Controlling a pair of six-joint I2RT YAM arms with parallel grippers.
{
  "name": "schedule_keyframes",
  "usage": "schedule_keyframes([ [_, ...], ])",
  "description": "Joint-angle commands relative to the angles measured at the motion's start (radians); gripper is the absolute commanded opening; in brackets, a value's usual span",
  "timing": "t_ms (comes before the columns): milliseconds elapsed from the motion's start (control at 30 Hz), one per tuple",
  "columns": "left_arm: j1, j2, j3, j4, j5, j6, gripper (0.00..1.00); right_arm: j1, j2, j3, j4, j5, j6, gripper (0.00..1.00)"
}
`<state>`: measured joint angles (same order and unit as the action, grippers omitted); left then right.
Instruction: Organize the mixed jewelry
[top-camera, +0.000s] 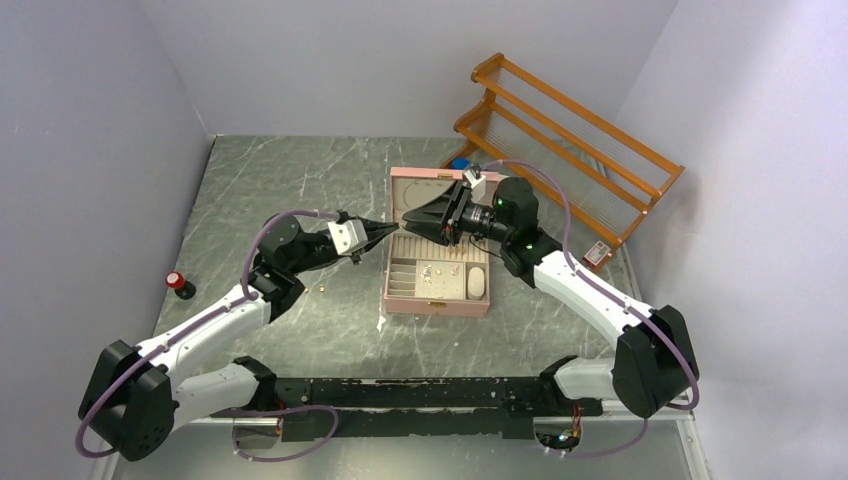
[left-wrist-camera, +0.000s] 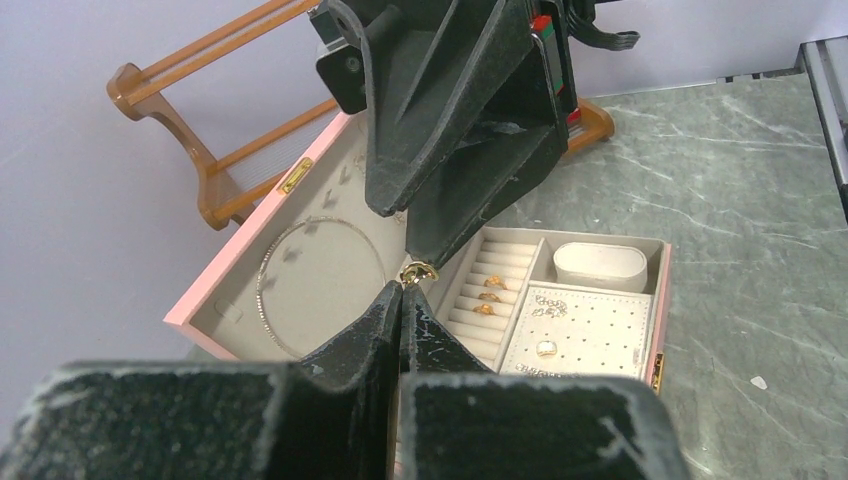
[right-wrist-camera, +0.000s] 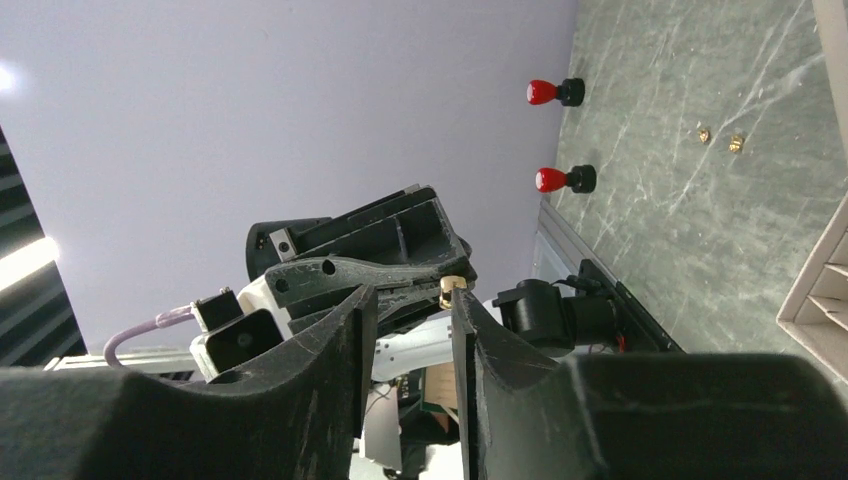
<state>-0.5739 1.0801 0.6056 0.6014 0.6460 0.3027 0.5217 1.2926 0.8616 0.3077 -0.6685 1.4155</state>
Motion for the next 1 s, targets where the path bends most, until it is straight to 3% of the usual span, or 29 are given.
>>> schedule_keyframes([
  [0,-0.007,0.004,0.005,0.058,0.026,0.010,0.05,-0.003,0.003,0.002,0.046,-0.026,-0.011,0.36],
  [367,-0.007,0.001,0.005,0.068,0.026,-0.007,0.05,0.004,0.010,0.008,0.009,-0.020,-0.041,0.48],
  [967,-0.007,0.000,0.006,0.077,0.042,-0.027,0.05,0.015,0.028,-0.002,0.060,-0.028,-0.019,0.26],
])
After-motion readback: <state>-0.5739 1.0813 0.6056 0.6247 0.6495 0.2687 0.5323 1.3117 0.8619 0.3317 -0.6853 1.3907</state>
